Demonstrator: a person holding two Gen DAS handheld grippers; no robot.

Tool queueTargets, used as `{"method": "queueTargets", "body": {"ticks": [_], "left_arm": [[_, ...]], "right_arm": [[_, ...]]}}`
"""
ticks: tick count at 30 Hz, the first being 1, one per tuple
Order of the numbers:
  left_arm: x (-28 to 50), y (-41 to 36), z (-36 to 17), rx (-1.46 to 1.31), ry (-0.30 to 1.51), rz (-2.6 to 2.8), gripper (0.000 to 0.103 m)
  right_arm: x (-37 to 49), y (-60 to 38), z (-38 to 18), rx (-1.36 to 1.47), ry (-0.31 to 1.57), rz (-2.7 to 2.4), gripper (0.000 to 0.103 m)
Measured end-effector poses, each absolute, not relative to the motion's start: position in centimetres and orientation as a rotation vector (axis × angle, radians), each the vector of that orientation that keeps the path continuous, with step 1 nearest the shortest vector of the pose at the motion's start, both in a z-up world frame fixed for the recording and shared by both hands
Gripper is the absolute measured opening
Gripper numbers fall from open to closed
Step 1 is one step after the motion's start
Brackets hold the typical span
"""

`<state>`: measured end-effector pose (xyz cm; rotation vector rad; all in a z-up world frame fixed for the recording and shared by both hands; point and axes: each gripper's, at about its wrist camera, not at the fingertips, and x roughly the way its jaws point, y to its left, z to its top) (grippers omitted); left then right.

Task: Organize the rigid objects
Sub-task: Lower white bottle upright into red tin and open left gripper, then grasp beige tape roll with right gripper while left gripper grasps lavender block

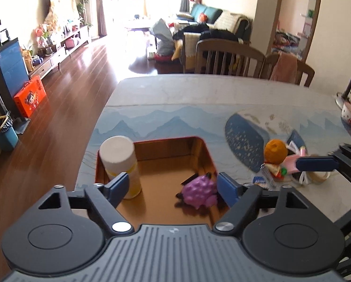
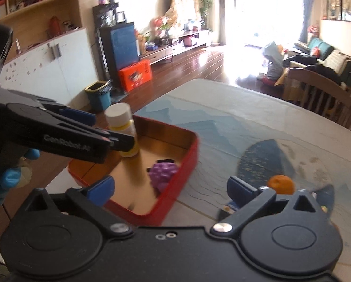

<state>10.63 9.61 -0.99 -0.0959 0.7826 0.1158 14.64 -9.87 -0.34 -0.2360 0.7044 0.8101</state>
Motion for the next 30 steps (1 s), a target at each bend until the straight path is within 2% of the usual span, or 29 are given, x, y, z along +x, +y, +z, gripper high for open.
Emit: {"method": "queueTargets", "body": {"ticks": [13, 23, 30], "left_arm": [[12.1, 2.1, -1.6, -0.128, 0.771, 0.031, 0.084], [13.7, -4.4, -5.0, -0.076, 0.820, -0.027, 0.084], [15.0, -6.1, -7.9, -0.120, 0.893, 0.017, 0.084]], "right_arm": [[16.3, -20.2, -0.7, -0.151, 0.701, 0.677, 0.103], [19.3, -26.7, -3.5, -0.152, 0.746, 0.561, 0.102], [21.4, -28.8, -5.8, -0.178, 0.786, 0.523, 0.100]]}}
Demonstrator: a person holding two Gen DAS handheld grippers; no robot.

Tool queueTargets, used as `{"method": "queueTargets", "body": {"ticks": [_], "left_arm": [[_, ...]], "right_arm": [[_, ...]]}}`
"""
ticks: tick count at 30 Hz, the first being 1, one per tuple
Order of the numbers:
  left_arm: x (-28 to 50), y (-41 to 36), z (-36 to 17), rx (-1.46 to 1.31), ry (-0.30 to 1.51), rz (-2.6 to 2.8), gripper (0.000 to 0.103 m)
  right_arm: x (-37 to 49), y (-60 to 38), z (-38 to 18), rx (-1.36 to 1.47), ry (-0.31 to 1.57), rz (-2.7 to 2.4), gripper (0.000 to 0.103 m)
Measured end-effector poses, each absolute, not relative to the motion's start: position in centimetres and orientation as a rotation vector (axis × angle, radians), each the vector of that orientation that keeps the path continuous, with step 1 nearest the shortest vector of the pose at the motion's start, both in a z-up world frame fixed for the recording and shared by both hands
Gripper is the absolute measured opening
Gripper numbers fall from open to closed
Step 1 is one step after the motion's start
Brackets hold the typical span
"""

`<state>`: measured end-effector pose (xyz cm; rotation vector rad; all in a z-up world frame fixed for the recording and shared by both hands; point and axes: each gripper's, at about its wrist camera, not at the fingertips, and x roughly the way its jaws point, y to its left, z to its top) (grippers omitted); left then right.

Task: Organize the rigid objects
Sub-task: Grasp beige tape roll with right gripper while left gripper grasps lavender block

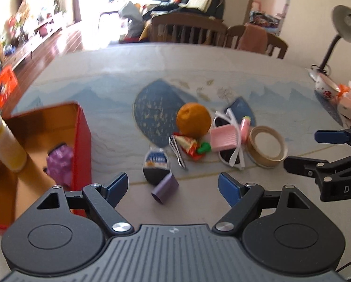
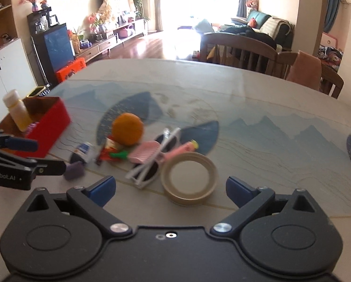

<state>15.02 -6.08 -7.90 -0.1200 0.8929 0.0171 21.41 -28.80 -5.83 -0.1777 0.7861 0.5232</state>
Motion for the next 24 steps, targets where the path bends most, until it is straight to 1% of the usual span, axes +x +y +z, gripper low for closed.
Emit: {"method": "queueTargets", "body": {"ticks": [2, 6, 10, 18, 20, 22, 24], "left_arm": [[15.4, -6.3, -8.6, -0.134, 0.908, 0.033, 0.084], [16.2, -6.8, -10.1, -0.121, 0.934, 0.068, 0.084], [16.8, -7.1, -11.1, -0.101, 0.948, 0.097, 0.084], [17.5, -7.4, -12.3, -0.117, 0.967, 0.125, 0.083], [17.6, -7.6, -12.5, -0.114, 0.969, 0.128, 0.077], [17.8, -7.6, -12.7, -0.117, 0.980, 0.131, 0.064], [17.9, -7.6, -12.8, -0.115, 0.981, 0.141, 0.058]], "right_arm": [[22.0, -29.2, -6.5, -0.184, 0.800, 0.528, 0.097], [23.1, -29.6, -7.7, -0.214, 0.830, 0.542, 0.095], [24.2, -29.5, -8.6, -0.231, 0.858, 0.535, 0.088], [25.7, -29.1, -9.8, -0.244, 0.879, 0.544, 0.088], [25.9, -28.9, -9.9, -0.251, 0.880, 0.544, 0.088], [26.1, -28.7, -10.1, -0.255, 0.883, 0.546, 0.088], [26.3, -28.5, -10.2, -0.260, 0.883, 0.547, 0.088]]}}
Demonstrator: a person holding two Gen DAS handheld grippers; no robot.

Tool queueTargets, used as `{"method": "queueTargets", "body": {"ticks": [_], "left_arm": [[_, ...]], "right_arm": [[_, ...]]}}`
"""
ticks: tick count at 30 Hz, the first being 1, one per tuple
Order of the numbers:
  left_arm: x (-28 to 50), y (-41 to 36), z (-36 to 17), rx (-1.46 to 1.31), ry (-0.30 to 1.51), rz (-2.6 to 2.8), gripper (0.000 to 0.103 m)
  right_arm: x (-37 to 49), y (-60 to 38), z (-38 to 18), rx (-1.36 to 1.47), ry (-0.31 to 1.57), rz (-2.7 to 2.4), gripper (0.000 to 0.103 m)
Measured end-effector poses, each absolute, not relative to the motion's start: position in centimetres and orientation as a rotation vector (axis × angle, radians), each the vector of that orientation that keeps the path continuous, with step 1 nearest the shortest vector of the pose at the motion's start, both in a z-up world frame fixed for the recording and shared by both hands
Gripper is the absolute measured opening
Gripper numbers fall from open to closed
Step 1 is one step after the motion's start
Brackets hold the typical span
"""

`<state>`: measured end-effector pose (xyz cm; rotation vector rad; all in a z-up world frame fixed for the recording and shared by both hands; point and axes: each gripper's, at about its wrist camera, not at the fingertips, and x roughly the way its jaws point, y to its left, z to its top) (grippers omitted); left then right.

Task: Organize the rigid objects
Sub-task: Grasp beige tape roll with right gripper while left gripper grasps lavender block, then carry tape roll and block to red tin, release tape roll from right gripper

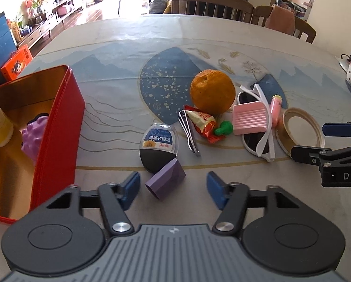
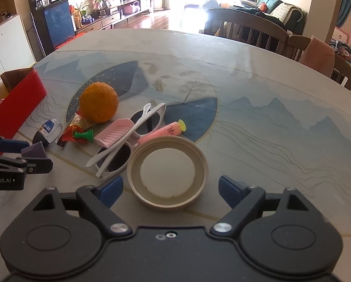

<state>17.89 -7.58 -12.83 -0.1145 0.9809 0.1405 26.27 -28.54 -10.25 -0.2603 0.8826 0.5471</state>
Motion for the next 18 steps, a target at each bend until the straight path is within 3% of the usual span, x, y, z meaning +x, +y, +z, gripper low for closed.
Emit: {"method": "queueTargets", "body": {"ticks": [6, 10, 18], "left_arm": [[17.91, -7.63, -12.74, -0.105, 0.976, 0.146, 0.033], [17.95, -7.47, -12.66, -0.110, 0.977, 0.140, 0.030], [17.70, -7.41, -12.48, -0.113, 0.969, 0.109, 0.018]], "right_arm": [[26.70, -28.25, -10.63, -0.266, 0.885, 0.536, 0.084], [26.77, -27.99, -10.65, -0.261, 0.881, 0.535, 0.075], [26.04, -28.25, -10.38, -0.253, 0.874, 0.528, 0.075]]}}
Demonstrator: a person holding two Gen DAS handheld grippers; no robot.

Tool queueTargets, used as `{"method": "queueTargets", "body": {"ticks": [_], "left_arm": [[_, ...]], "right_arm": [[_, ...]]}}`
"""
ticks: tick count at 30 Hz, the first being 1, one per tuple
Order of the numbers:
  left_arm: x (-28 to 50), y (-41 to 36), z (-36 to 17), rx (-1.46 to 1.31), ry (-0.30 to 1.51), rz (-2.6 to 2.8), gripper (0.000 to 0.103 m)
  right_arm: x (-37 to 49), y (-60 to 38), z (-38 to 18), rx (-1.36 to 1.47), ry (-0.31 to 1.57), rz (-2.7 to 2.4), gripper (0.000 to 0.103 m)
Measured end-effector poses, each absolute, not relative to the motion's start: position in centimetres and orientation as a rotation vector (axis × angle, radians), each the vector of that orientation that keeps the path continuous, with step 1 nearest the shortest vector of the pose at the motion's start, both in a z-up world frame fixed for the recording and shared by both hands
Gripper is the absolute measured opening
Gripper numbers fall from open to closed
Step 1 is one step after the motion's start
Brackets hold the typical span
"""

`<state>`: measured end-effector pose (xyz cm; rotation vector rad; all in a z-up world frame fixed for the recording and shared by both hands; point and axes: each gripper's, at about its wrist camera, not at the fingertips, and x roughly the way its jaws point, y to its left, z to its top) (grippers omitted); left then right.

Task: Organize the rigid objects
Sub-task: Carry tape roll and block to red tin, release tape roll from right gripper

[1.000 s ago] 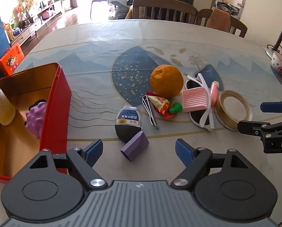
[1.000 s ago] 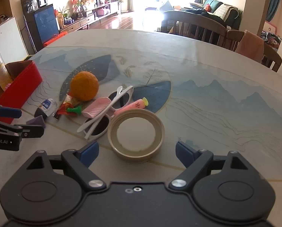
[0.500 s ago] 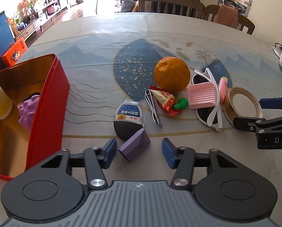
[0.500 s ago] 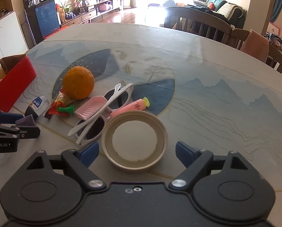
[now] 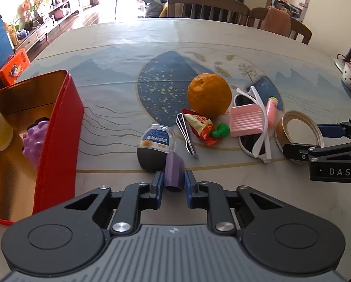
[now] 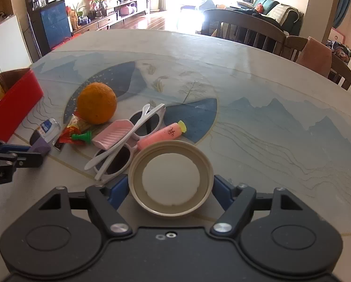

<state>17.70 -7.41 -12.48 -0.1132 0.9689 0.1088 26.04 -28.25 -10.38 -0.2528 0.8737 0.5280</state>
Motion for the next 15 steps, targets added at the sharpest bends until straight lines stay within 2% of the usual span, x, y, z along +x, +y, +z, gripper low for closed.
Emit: {"method": "queueTargets", "body": {"ticks": [15], "left_arm": [[16.2, -6.5, -10.3, -0.142, 0.929, 0.067, 0.018]], "right_arm": [[21.3, -27.3, -7.0, -0.261, 0.850, 0.582, 0.075]]}}
